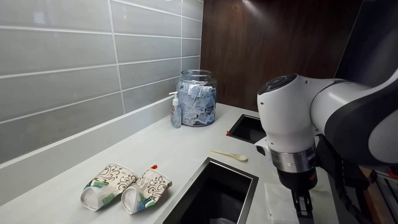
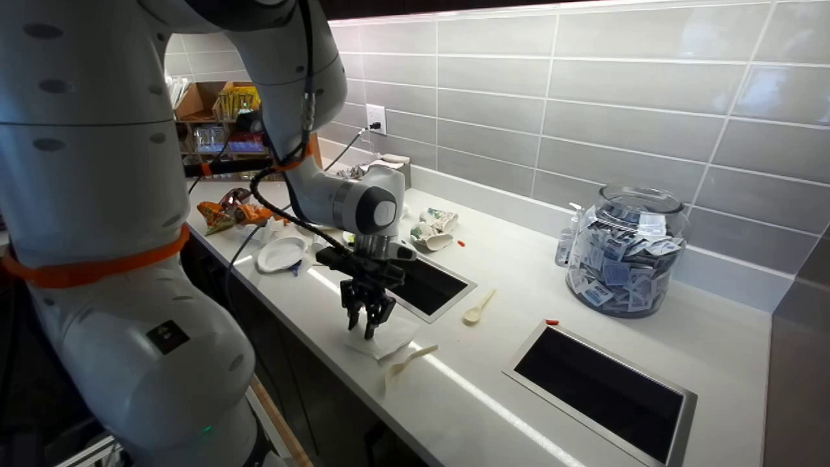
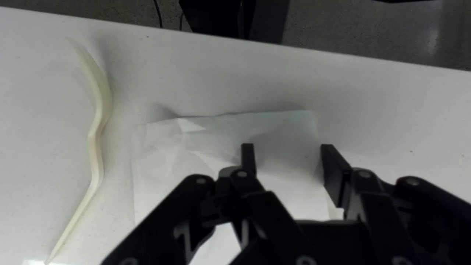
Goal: Use the towel to sweep the contents into the sink
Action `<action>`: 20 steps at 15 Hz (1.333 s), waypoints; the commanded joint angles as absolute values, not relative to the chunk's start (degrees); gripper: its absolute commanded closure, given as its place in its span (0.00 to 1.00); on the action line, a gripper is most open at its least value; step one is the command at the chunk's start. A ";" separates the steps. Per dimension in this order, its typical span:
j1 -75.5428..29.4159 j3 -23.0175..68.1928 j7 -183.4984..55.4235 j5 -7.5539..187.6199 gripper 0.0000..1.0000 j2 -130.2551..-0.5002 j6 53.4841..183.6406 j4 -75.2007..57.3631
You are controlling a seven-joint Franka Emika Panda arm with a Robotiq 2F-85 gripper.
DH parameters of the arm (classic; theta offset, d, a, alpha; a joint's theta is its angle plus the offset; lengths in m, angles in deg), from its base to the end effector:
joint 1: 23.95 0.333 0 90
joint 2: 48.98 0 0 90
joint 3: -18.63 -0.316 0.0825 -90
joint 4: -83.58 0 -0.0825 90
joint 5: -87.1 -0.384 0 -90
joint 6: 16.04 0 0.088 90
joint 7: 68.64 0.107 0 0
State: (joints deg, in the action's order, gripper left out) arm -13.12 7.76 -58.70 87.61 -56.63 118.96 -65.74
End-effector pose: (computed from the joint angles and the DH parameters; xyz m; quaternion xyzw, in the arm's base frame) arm 0.3630 0.1477 0.1829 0.9761 0.1058 -0.1849 0.0420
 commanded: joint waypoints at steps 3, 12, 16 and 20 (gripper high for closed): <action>-12.93 8.11 -58.63 87.32 0.97 -57.73 119.96 -65.40; -12.55 7.27 -59.96 85.41 1.00 -53.85 116.57 -64.84; -12.85 5.80 -68.07 78.82 1.00 -53.02 114.04 -63.73; -12.86 4.54 -79.01 71.49 1.00 -52.68 109.43 -61.99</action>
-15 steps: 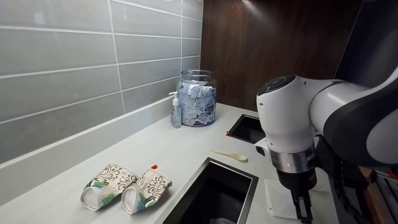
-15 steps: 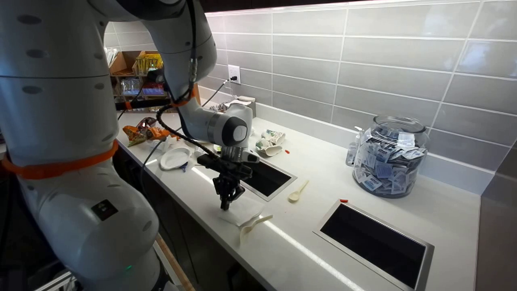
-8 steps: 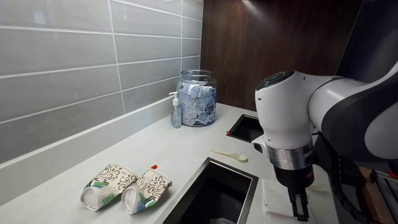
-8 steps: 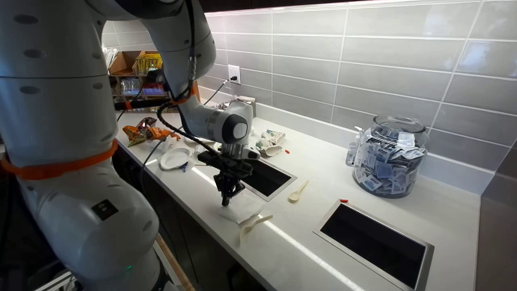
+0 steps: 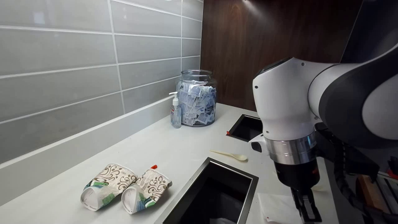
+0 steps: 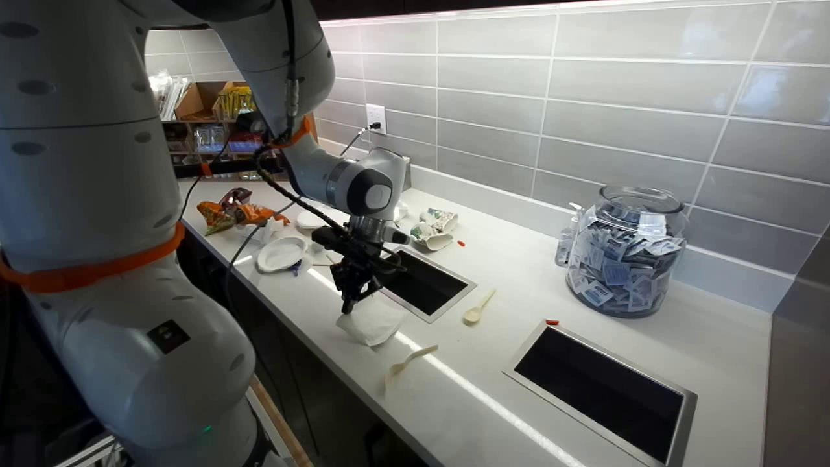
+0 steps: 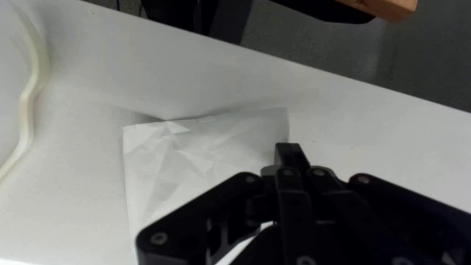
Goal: Use the towel to sweep the contents into the sink
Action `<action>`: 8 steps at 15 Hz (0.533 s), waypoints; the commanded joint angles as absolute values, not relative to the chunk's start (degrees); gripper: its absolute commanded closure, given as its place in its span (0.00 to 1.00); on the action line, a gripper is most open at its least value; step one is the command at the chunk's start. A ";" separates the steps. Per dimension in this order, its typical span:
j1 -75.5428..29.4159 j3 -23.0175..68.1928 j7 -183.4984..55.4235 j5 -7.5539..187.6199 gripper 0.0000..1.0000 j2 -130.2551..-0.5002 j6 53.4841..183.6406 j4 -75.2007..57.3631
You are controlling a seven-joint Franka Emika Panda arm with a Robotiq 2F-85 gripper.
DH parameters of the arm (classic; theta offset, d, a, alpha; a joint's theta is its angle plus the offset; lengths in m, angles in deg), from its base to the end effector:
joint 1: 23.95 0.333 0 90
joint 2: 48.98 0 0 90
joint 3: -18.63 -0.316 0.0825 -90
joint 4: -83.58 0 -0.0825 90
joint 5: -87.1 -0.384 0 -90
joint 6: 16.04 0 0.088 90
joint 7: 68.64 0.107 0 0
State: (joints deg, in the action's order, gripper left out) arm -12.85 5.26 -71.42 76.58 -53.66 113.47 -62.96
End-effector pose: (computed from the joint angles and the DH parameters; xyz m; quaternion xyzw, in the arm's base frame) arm 0.3686 0.1752 0.2136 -0.9663 -0.1631 0.1965 0.0314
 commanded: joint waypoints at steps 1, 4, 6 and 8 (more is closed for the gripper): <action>-12.89 4.52 -80.58 70.64 1.00 -53.12 108.26 -61.40; -12.85 4.36 -85.64 68.06 1.00 -54.08 106.41 -60.15; -12.87 4.25 -89.08 66.39 1.00 -54.74 105.02 -59.31; -13.01 4.27 -91.61 65.27 1.00 -55.99 103.16 -58.31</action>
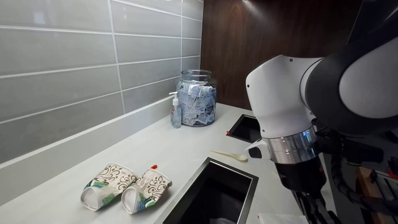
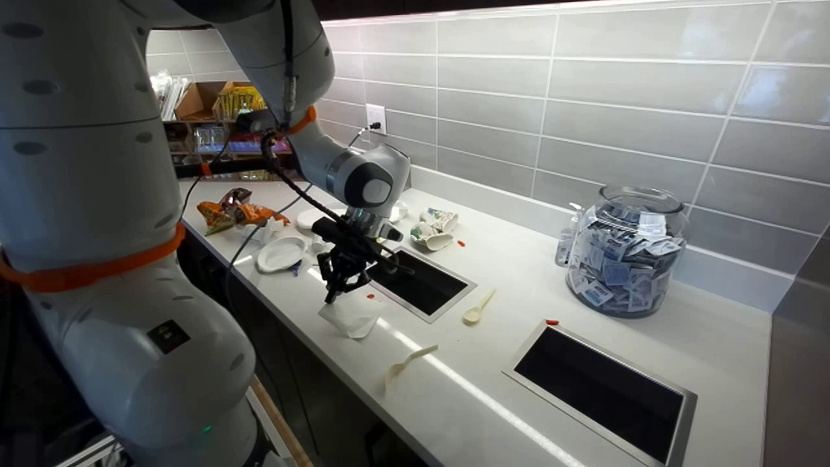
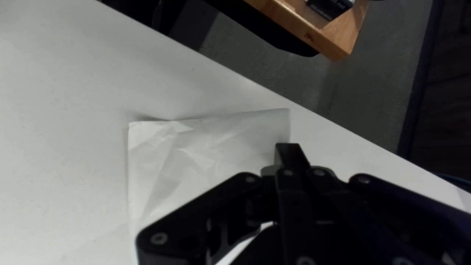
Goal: Use the towel to sweep the contents into the sink
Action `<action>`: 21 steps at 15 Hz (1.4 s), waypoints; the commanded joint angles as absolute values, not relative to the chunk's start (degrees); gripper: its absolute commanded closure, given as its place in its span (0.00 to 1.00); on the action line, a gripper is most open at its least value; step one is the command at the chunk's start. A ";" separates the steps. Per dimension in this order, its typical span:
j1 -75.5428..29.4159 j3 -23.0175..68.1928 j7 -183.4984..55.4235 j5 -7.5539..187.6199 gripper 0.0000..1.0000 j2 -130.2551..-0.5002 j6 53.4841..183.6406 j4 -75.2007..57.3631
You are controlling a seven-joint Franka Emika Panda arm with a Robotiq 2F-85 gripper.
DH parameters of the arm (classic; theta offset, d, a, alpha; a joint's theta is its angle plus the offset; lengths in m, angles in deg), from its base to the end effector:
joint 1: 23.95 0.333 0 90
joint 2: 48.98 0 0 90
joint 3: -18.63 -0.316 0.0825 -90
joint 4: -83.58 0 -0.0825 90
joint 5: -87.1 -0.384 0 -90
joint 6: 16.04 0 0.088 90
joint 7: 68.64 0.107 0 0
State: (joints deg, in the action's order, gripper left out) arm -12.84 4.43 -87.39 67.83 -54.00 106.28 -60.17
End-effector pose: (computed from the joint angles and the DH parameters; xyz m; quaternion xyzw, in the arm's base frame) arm 0.3664 0.1913 0.2227 -0.9327 -0.2508 0.2324 0.1147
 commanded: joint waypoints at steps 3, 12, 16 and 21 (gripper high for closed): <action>-13.29 4.49 -93.33 65.32 1.00 -58.61 102.65 -56.98; -13.30 4.32 -91.80 69.75 1.00 -66.76 103.74 -50.64; -12.75 4.95 -88.39 74.27 1.00 -68.74 105.10 -48.78; -12.04 5.70 -82.12 79.74 1.00 -70.14 108.17 -47.62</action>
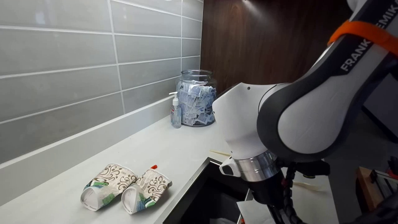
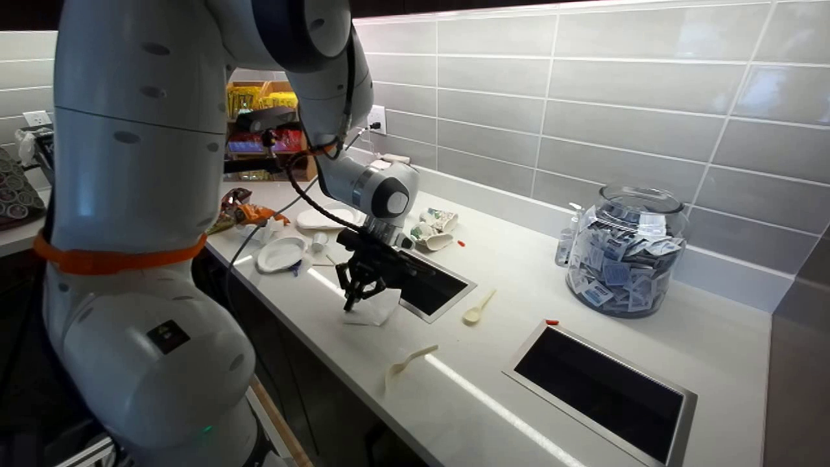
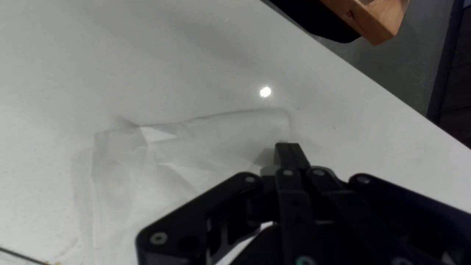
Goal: Use the towel to sweep the contents into the sink
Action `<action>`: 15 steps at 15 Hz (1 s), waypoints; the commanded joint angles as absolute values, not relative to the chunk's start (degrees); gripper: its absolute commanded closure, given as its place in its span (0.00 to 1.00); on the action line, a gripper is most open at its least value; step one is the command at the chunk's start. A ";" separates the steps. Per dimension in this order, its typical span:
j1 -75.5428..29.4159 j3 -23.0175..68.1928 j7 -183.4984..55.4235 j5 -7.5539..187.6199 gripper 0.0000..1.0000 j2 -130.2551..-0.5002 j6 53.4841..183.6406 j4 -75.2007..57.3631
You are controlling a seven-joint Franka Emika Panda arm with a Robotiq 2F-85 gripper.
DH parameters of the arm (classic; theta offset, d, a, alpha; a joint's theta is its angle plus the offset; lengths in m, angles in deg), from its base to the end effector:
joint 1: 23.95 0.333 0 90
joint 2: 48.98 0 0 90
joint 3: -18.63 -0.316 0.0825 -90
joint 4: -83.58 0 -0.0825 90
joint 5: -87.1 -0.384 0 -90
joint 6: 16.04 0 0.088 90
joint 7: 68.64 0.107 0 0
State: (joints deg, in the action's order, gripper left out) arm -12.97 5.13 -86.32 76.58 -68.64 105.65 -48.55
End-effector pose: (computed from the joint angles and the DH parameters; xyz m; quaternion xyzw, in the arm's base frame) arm 0.4153 0.2053 0.1723 -0.9175 -0.2864 0.2617 0.0872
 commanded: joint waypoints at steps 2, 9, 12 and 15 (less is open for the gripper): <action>-12.06 5.76 -80.27 80.60 1.00 -70.36 110.37 -47.66; -11.30 6.51 -72.96 82.89 1.00 -69.11 118.37 -48.45; -10.44 7.29 -68.57 85.51 1.00 -68.36 122.42 -49.02; -9.88 7.88 -64.68 86.79 1.00 -67.34 124.17 -49.47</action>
State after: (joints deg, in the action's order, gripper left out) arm -11.22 6.67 -69.28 84.49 -68.56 121.33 -47.65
